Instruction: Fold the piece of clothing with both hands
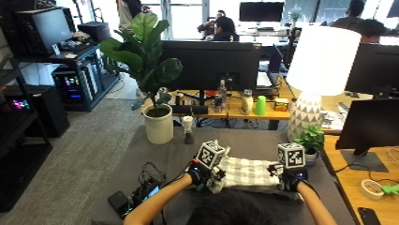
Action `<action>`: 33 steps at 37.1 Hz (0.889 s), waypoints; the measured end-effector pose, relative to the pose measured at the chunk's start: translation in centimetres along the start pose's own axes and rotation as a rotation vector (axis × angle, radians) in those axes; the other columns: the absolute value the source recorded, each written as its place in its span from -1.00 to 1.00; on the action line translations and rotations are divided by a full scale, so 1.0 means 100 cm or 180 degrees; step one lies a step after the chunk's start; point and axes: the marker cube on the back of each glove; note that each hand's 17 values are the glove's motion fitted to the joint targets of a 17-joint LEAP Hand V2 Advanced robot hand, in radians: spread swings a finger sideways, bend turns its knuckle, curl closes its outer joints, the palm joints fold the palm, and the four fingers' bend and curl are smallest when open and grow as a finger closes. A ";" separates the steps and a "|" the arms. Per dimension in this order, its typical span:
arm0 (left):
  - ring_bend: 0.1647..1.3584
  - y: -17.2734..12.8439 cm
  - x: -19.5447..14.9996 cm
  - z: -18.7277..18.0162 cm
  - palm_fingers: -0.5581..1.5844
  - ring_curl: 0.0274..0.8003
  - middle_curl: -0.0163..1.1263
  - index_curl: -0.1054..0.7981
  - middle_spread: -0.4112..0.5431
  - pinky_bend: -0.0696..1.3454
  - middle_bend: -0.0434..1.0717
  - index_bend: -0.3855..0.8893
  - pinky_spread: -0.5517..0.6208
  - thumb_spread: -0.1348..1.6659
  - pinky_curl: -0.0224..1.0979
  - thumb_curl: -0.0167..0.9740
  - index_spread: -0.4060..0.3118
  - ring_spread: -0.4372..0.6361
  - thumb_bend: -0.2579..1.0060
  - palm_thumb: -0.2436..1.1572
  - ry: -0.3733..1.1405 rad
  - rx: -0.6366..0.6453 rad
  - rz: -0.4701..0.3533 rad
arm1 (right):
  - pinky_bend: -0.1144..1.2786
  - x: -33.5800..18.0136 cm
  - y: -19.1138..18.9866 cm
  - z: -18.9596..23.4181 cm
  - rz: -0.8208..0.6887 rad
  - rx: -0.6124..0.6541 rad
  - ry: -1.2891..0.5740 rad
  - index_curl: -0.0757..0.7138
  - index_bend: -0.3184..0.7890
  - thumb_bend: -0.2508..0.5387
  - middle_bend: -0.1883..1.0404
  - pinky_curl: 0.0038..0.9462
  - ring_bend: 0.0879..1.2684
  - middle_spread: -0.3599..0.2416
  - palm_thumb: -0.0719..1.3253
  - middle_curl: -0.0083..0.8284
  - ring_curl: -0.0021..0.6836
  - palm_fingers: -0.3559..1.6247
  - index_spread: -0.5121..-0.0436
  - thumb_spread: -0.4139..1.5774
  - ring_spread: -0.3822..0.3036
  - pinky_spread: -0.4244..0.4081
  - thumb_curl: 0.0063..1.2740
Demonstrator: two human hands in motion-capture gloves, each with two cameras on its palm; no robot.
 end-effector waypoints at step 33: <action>-0.38 -0.162 -0.088 -0.056 0.14 0.12 0.02 0.01 -0.61 -0.29 -0.66 -0.26 -0.45 0.68 -0.14 -0.21 -0.32 -0.67 -0.49 -0.14 0.0008 0.0515 -0.1829 | -0.05 0.056 -0.173 -0.043 0.1318 0.1241 0.0207 0.24 -0.36 -0.39 -0.29 -0.04 -0.21 -0.31 0.61 0.24 0.43 0.35 0.10 0.01 -0.50 -0.47 0.13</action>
